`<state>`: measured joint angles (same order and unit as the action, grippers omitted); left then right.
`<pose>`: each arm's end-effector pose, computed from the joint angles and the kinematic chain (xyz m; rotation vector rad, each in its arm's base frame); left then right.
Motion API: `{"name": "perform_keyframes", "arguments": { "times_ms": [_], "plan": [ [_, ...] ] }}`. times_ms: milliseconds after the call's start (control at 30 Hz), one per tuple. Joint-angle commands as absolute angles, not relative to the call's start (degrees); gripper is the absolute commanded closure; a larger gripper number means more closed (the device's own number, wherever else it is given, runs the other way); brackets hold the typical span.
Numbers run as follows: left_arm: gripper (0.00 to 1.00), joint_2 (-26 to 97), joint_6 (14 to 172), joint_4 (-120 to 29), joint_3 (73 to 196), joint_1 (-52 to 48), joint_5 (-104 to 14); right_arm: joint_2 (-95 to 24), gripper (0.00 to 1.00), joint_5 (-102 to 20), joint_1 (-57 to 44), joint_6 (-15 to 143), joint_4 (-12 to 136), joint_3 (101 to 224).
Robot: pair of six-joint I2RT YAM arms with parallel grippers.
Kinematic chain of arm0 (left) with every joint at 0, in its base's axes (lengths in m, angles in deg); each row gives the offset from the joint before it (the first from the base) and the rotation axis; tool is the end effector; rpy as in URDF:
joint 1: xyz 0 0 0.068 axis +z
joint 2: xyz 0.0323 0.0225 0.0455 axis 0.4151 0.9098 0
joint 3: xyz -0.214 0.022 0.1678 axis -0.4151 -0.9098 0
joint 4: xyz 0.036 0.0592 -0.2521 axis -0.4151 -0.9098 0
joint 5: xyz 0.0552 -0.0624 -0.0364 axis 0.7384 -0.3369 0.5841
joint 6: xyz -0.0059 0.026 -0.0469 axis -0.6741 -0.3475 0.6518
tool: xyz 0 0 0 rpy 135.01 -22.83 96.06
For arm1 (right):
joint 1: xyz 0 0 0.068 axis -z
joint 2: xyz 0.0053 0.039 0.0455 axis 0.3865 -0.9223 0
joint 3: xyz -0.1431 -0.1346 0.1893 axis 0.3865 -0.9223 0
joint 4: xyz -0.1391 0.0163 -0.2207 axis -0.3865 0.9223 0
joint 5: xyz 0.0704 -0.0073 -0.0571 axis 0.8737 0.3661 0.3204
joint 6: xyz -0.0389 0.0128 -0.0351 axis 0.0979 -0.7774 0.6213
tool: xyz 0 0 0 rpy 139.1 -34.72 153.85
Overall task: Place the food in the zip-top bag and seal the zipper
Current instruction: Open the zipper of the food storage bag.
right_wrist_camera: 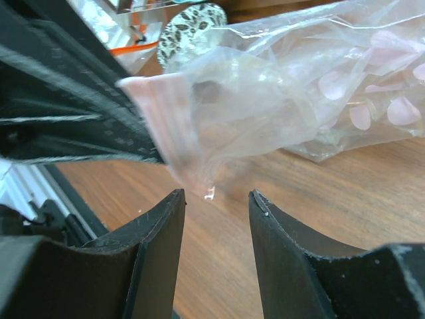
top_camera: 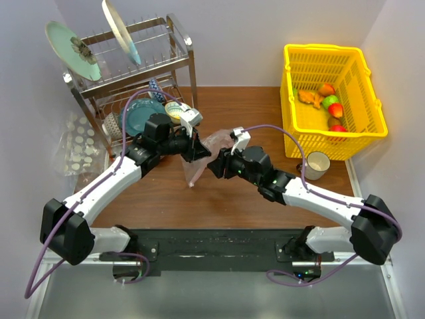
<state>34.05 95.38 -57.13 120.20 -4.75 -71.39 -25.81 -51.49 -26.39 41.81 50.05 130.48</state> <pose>0.2435 -0.1599 0.3139 0.6745 1.9856 -1.0823 0.1884 0.2152 0.2704 -0.3125 1.9368 0.8865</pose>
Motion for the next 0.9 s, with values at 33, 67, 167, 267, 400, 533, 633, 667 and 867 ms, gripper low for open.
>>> {"name": "perform_keyframes", "arguments": {
  "times_ms": [33, 67, 167, 267, 400, 533, 633, 667, 867],
  "plan": [
    [1.0, 33.9, 96.1, -55.1, 122.4, -4.4, -73.2, -26.7, 0.53, -56.0, -26.9, 41.5, 46.5, 132.2],
    [1.0, 34.0, 96.1, -55.0, 122.4, -4.4, -73.3, -26.7, 0.53, -56.4, -27.0, 41.4, 46.5, 132.2],
    [1.0, 34.0, 96.3, -54.9, 122.3, -4.4, -73.8, -26.8, 0.53, -57.3, -27.0, 41.1, 46.4, 132.3],
    [1.0, 34.7, 96.3, -55.0, 122.5, -4.4, -74.4, -27.0, 0.53, -56.6, -27.3, 41.0, 45.7, 132.5],
    [1.0, 35.7, 96.5, -55.1, 122.7, -4.4, -75.2, -27.2, 0.51, -56.7, -27.4, 41.1, 45.2, 132.6],
    [1.0, 35.9, 96.8, -55.1, 122.7, -4.4, -76.0, -27.3, 0.51, -57.6, -27.6, 40.7, 45.0, 132.8],
    [1.0, 35.9, 96.8, -55.1, 122.7, -4.4, -76.0, -27.3, 0.51, -58.0, -27.6, 40.7, 44.5, 132.9],
    [1.0, 35.9, 96.8, -55.0, 122.7, -4.4, -76.0, -27.3, 0.51, -58.1, -27.7, 40.8, 44.4, 132.9],
    [1.0, 35.8, 96.8, -55.1, 122.8, -4.4, -75.5, -27.0, 0.51, -58.8, -27.8, 40.7, 44.4, 132.5]
  ]
}}
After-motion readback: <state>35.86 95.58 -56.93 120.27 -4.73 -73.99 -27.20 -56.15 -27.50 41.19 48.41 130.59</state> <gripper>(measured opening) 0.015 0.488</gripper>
